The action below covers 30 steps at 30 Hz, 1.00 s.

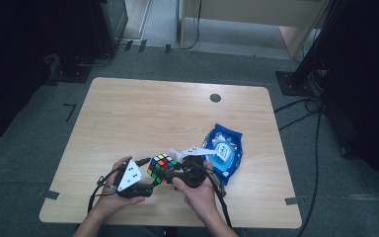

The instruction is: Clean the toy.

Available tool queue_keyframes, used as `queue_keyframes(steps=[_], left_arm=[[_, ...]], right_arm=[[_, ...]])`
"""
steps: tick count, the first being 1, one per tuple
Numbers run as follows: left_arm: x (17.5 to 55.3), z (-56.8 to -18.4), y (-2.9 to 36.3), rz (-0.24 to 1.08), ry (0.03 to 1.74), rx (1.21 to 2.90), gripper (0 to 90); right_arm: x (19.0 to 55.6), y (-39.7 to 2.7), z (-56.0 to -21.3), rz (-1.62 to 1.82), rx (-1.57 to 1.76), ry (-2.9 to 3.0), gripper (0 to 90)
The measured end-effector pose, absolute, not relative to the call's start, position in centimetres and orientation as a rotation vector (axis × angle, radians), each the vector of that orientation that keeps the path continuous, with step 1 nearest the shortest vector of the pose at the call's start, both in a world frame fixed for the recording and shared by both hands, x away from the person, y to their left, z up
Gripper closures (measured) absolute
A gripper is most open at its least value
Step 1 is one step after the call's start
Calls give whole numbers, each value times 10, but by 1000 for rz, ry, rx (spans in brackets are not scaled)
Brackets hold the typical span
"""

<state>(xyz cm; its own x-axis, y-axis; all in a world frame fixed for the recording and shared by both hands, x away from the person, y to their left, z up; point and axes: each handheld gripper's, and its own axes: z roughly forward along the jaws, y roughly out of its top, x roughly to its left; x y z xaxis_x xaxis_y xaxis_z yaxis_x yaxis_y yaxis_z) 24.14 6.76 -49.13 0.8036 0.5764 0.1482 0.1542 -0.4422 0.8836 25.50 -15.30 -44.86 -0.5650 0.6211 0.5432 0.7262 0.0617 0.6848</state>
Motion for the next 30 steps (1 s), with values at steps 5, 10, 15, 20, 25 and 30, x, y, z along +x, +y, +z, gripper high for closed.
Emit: queue_keyframes(steps=[5, 10, 15, 20, 25, 30], left_arm=[[239, -490, 64, 585, 540, 2011, 208], [236, -488, 59, 585, 522, 2003, 175], [233, -484, 57, 559, 493, 1971, 158], [232, -485, 58, 556, 472, 1979, 183], [230, -486, 56, 574, 455, 1982, 261], [227, -486, 55, 597, 450, 1975, 338]], right_arm=[[254, -151, -449, -1521, -1408, -2231, 344], [255, -152, -449, -1517, -1417, -2209, 343], [252, -147, -452, -1501, -1426, -2225, 344], [252, -146, -453, -1498, -1442, -2227, 345], [252, -144, -453, -1488, -1432, -2234, 345], [253, -143, -454, -1476, -1422, -2244, 342]])
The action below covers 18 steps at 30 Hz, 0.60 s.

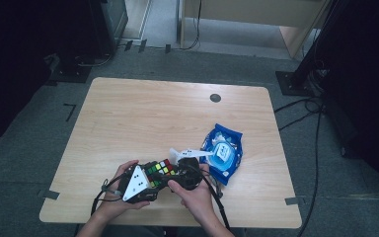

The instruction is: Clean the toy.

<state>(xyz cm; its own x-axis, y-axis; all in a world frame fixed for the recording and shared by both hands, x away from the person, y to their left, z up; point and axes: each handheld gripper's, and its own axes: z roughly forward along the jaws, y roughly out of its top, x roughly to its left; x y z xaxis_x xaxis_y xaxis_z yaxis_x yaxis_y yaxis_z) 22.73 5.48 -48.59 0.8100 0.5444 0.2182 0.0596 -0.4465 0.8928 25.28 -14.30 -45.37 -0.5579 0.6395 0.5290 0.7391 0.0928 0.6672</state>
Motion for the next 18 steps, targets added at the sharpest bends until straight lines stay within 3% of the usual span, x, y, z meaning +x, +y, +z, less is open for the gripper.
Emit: queue_keyframes(steps=[11, 18], left_arm=[[252, -484, 89, 557, 711, 1913, 338], [254, -484, 92, 553, 742, 1908, 338]], right_arm=[[254, -161, -448, -1736, -1480, -2216, 387], [263, -149, -490, -1526, -1687, -2612, 520]])
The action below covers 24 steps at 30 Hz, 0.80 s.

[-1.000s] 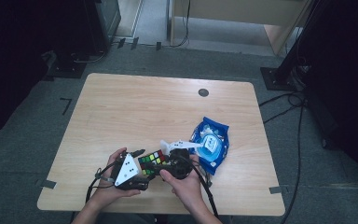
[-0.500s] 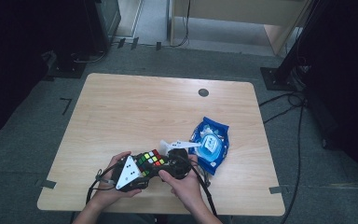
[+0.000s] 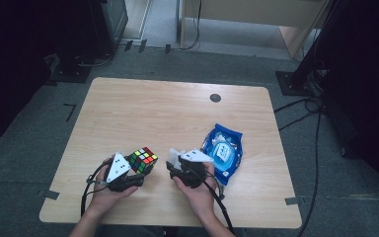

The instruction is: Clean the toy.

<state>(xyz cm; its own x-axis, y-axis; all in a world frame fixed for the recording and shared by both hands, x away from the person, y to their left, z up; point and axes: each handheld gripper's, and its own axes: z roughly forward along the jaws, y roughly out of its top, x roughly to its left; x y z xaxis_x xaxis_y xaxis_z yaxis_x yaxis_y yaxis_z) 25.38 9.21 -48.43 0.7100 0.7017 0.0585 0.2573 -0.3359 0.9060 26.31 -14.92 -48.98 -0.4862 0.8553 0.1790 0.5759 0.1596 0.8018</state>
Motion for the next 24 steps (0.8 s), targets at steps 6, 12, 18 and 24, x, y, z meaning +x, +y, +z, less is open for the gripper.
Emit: queue_keyframes(steps=[6, 12, 18, 24], left_arm=[[253, -485, 91, 550, 734, 1917, 338], [253, -484, 92, 553, 737, 1909, 338], [253, -486, 89, 546, 727, 1921, 338], [252, -487, 88, 539, 716, 1930, 337]], right_arm=[[265, -153, -498, 1115, 1333, 2134, 870], [263, -159, -492, 1187, 1301, 2140, 900], [263, -150, -497, 1145, 1261, 2102, 606], [273, -142, -519, 1020, 1285, 2178, 549]])
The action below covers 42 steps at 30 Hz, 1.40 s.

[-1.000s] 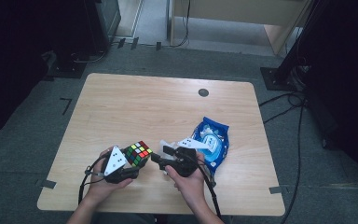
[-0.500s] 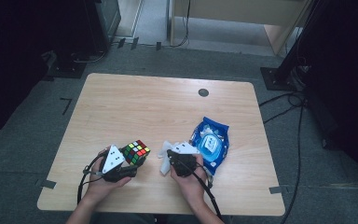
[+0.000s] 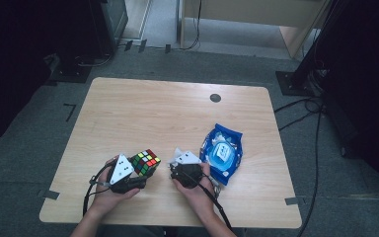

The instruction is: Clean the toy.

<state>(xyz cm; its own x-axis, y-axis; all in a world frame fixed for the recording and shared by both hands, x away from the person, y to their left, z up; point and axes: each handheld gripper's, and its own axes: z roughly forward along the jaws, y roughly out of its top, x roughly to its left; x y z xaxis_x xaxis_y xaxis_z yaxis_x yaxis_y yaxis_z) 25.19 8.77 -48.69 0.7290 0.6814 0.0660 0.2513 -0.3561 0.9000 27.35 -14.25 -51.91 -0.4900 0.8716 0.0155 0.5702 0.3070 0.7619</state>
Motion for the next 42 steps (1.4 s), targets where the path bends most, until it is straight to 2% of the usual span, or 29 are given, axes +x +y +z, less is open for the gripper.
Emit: queue_keyframes(steps=[3, 8, 10, 15, 23, 30, 37, 42], left_arm=[[252, -487, 88, 537, 712, 1931, 337], [250, -487, 86, 529, 702, 1935, 338], [250, -487, 86, 528, 693, 1937, 337], [250, -487, 84, 522, 691, 1938, 337], [246, -490, 77, 492, 639, 1951, 338], [237, -490, 65, 450, 535, 1968, 338], [236, -490, 65, 454, 529, 1958, 338], [241, -484, 77, 468, 568, 1918, 339]], right_arm=[[274, -144, -519, 1021, 1296, 2163, 616], [275, -152, -521, 1029, 1318, 2129, 845], [277, -157, -519, 1037, 1318, 2164, 882], [274, -162, -511, 1081, 1303, 2244, 895], [250, -162, -455, 1594, 1142, 2123, 894], [247, -148, -459, 1724, 1156, 2165, 894], [239, -139, -450, 1807, 1071, 2187, 893], [242, -147, -454, 1737, 1116, 2166, 891]])
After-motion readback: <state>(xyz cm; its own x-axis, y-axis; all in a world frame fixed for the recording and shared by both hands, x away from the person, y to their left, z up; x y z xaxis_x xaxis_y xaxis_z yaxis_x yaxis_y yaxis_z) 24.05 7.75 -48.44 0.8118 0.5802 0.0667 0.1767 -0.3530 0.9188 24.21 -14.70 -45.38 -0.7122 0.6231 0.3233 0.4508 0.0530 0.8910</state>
